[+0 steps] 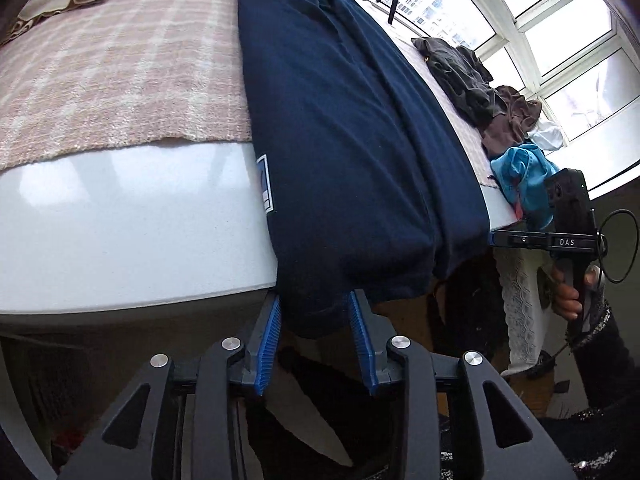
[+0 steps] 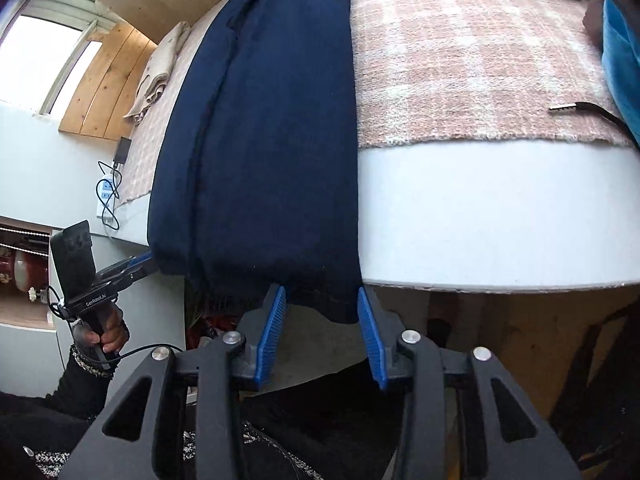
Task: Fold clothes
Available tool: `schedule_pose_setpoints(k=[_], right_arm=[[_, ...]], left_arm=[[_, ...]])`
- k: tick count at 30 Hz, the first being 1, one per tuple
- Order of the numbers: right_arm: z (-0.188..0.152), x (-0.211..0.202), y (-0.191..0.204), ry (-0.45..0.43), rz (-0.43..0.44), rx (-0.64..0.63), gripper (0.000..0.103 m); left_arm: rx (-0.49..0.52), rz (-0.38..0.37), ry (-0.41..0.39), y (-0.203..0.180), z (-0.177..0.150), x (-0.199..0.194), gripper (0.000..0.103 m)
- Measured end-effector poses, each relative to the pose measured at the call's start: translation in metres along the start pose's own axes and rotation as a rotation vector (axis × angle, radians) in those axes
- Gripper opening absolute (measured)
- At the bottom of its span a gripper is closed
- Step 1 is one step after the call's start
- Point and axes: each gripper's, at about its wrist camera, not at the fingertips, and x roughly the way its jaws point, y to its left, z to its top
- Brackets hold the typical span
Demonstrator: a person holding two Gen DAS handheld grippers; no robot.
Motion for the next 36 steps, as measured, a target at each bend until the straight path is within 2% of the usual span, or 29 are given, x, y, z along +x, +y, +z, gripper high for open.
schedule_pose_setpoints(k=[5,9,13,15,19,23,24,27,31,36], right_arm=[[-0.002,0.009,-0.007,0.040,0.021,0.046,0.039],[0.001,0.021,-0.008,0.037,0.037,0.079,0.039],[0.004,0.027,-0.010,0.071,0.055,0.097,0.039],[0.004,0.028,-0.006,0.064,0.085,0.078,0.039],[0.003,0.033,0.003,0.066,0.084,0.044,0.038],[0.000,0.028,0.007,0.054,0.123,0.032,0.009],[0.000,0.025,0.009,0.040,0.136,0.031,0.007],[0.004,0.014,0.011,-0.003,0.187,0.046,0.006],[0.016,-0.002,0.013,-0.056,0.268,0.087,0.005],[0.038,-0.019,0.013,-0.111,0.351,0.133,0.005]], left_arm=[[-0.030,-0.047,0.021,0.003,0.003,0.002,0.033],[-0.008,-0.042,0.020,0.003,0.003,0.002,0.032],[0.015,-0.042,0.023,0.002,0.003,0.002,0.028],[0.028,-0.047,0.020,0.002,0.004,0.000,0.025],[0.067,-0.044,0.029,-0.001,0.005,0.001,0.011],[0.108,-0.059,0.019,-0.005,0.004,-0.004,0.005],[0.117,-0.065,0.016,-0.005,0.004,-0.006,0.005],[0.107,-0.100,0.015,-0.004,0.006,-0.011,0.004],[0.039,-0.188,0.007,0.002,0.017,-0.026,0.004],[-0.011,-0.256,-0.036,0.006,0.051,-0.052,0.004]])
